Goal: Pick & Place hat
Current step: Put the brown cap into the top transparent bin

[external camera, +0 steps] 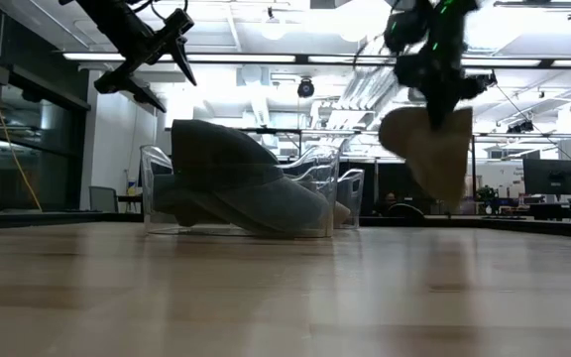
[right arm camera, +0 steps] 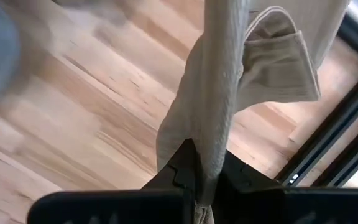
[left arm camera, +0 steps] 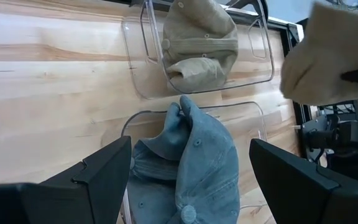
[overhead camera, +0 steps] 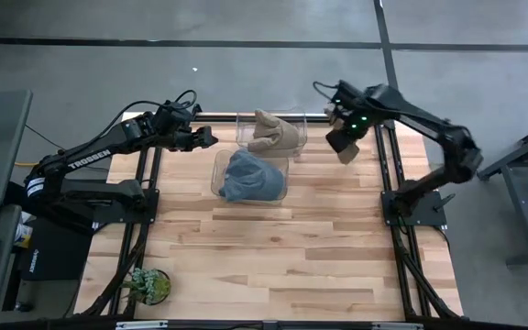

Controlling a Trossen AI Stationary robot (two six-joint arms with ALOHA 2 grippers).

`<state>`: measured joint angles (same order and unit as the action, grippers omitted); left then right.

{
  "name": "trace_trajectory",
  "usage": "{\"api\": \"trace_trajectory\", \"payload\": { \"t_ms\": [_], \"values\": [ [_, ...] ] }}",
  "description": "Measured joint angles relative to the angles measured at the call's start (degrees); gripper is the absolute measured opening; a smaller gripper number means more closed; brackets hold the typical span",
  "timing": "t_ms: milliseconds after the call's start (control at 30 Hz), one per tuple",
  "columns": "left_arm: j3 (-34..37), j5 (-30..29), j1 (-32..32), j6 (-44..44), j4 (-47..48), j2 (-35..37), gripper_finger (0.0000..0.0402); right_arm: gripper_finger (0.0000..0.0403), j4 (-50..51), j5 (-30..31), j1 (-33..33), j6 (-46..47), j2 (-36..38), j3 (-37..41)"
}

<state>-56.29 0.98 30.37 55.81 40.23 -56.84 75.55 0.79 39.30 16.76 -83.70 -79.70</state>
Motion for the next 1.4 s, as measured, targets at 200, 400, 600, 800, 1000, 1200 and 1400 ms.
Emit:
{"api": "trace_trajectory", "payload": {
  "t_ms": [200,400,600,800,1000,1200,1400],
  "values": [
    [0.00,2.09,0.00,0.73,-3.47,-0.01,0.0303,0.0012,-8.26,-0.33,-2.47,4.31,9.31,0.00],
    [0.00,5.63,-0.01,4.05,-11.21,-0.01,0.0303,0.0012,-23.14,1.76,-6.88,7.36,15.20,0.00],
    [0.00,9.19,0.00,8.70,-22.23,-0.02,0.0303,0.0012,-37.92,4.08,-11.69,7.43,16.83,-0.04],
    [0.00,9.44,-0.01,13.26,-34.13,0.00,0.0303,0.0012,-50.28,6.41,-16.27,4.24,15.34,-0.04],
    [0.00,8.71,-0.01,17.95,-45.00,-0.01,0.0303,0.0012,-62.05,7.00,-19.29,2.59,13.72,-0.04],
    [-0.04,9.19,0.00,21.62,-55.01,-2.39,0.0303,0.0012,-72.67,6.71,-21.95,0.82,11.28,-0.04],
    [-0.04,10.05,-0.01,26.46,-65.61,-6.53,0.0303,0.0012,-78.98,6.35,-23.54,-0.31,8.89,-0.04]
  ]
}}
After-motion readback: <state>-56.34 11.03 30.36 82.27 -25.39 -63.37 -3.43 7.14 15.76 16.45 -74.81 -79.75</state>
